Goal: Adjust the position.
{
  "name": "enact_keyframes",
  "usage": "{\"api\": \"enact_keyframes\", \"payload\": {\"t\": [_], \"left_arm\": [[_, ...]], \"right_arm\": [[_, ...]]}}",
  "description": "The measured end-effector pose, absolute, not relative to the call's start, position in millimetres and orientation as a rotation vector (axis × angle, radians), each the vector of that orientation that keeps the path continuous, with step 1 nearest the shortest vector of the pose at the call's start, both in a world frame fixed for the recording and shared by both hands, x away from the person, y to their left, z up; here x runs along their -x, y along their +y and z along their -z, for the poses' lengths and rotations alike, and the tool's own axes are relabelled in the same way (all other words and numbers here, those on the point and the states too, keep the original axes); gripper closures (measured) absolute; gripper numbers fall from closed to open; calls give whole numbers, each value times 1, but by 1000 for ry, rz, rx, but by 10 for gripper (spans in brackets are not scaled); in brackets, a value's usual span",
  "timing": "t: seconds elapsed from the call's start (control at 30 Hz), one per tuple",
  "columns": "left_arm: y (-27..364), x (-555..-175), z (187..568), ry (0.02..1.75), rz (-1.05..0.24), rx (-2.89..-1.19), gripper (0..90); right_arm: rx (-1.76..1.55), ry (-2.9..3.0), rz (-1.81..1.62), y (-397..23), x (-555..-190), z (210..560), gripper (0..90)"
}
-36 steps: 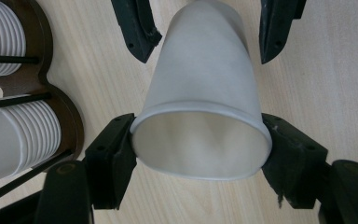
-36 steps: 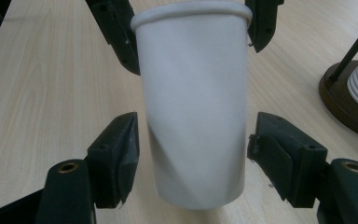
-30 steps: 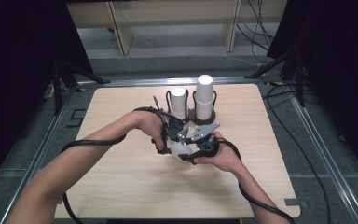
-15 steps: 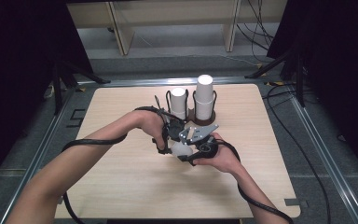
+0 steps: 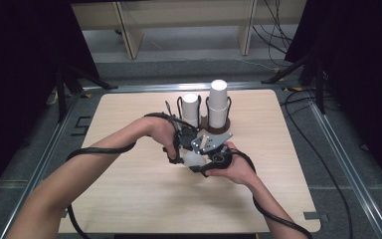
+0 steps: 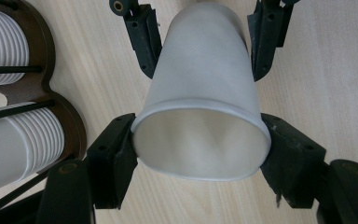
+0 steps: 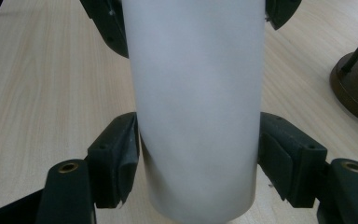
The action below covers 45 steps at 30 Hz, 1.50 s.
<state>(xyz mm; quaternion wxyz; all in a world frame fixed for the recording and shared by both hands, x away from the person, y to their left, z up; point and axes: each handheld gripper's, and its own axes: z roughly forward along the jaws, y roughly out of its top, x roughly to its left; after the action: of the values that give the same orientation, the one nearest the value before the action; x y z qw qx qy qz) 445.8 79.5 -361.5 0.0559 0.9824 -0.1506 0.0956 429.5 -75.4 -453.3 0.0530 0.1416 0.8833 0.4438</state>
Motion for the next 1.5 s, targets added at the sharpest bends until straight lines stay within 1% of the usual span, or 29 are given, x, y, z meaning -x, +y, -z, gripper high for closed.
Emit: {"api": "enact_keyframes", "payload": {"t": [0.73,1.03,1.17,1.23,1.27,1.3,1.33,1.4,1.43,1.5], "left_arm": [[75,-443,362,-471,-302,-2971,320],[73,-441,363,-487,-294,-2952,318],[74,-439,361,-478,-298,-2906,283],[78,-439,360,-437,-325,-2849,226],[78,-439,360,-437,-325,-2849,193],[84,-438,361,-377,-348,-2782,165],[87,-438,359,-378,-373,-2767,150],[90,-437,359,-345,-381,-2736,137],[94,-434,360,-291,-393,-2676,137],[106,-431,357,-255,-434,-2611,118]], "right_arm": [[-444,2669,-1365,-74,-429,459,329],[-437,2663,-1371,-76,-427,462,354],[-405,2662,-1361,-79,-426,462,354],[-405,2631,-1373,-82,-423,462,352],[-405,2631,-1373,-82,-423,462,352],[-412,2602,-1388,-86,-422,462,352],[-418,2593,-1392,-88,-421,463,352],[-434,2570,-1407,-89,-421,463,352],[-447,2557,-1414,-92,-420,464,352],[-499,2504,-1441,-101,-418,465,352]]}}
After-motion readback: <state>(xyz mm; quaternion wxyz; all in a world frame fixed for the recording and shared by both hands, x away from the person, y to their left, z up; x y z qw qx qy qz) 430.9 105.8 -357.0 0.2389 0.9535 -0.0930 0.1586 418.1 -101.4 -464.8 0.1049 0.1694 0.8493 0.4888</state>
